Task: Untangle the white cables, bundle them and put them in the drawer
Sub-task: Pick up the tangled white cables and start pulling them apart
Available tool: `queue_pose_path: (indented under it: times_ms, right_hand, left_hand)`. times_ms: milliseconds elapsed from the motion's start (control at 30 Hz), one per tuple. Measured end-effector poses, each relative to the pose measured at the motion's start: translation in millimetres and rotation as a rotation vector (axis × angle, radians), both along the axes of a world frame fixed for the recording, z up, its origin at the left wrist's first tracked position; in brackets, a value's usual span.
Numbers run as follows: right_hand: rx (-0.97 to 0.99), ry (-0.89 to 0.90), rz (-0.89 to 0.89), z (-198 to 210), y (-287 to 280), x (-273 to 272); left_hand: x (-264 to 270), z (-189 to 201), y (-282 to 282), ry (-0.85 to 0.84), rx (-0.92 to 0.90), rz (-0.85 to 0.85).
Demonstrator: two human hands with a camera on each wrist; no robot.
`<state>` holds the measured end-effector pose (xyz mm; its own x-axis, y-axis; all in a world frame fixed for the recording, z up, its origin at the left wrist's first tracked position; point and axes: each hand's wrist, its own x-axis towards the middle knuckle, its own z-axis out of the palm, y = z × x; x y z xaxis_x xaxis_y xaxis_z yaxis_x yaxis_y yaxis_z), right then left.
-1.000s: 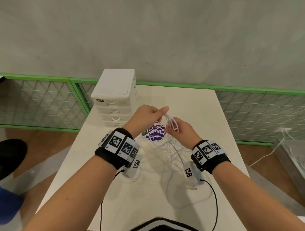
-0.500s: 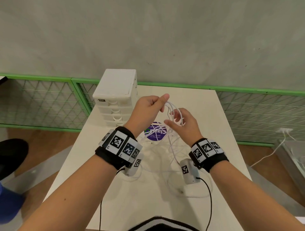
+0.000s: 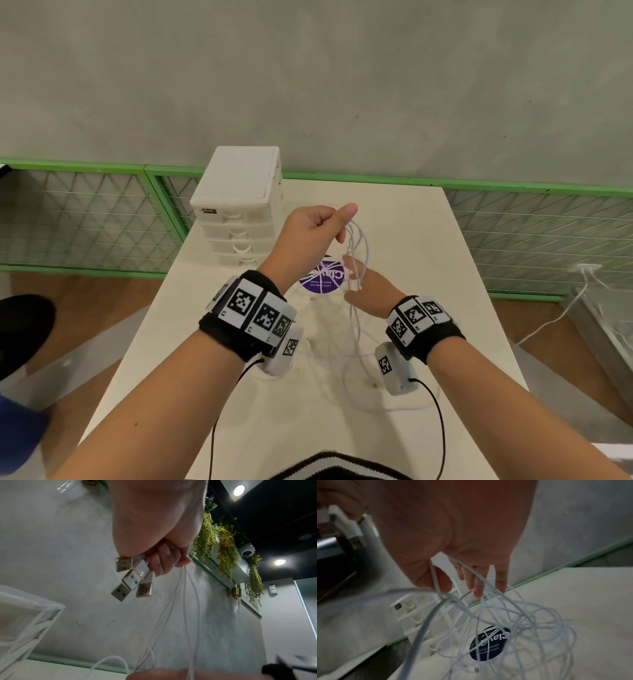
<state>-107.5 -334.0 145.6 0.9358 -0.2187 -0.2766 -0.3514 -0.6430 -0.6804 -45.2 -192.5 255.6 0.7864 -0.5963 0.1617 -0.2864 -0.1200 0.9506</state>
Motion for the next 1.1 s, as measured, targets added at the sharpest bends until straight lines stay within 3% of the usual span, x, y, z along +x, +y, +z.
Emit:
queue_pose_path:
  times_ms: [100, 267, 400, 433, 533, 667, 767, 1000, 1100]
  right_hand:
    - [0.08, -0.035, -0.063, -6, -8, 2]
    - [-0.068, -0.14, -0.131, -5, -16, 6]
    - [0.017, -0.525, -0.245, 23, -8, 3]
    - [0.102, -0.533, -0.234, 28, -5, 4]
    - [0.321, -0.265, -0.068, 26, 11, 7]
    - [0.029, -0.01, 0.03, -2, 8, 7]
    - [-0.034, 0.129, 0.07, -15, -5, 3]
    - [-0.144, -0.078, -0.095, -38, -25, -4]
    - [0.019, -0.145, -0.128, -22, -23, -7]
  left_hand:
    - [1, 0, 2, -0.01, 0.019, -0.002]
    - [8, 3, 2, 0.033, 0.02, 0.026]
    - [12, 4, 1, 0.037, 0.033, 0.032]
    - [12, 5, 0, 0.04, 0.029, 0.029]
    - [10, 13, -2, 0.05, -0.026, 0.032]
    - [11, 21, -4, 0.007, -0.081, 0.07]
    - [15, 21, 0, 0.015, -0.125, 0.122]
    - [20, 17, 3, 0.007, -0.114, 0.159]
    - [23, 12, 1, 0.043, -0.125, 0.173]
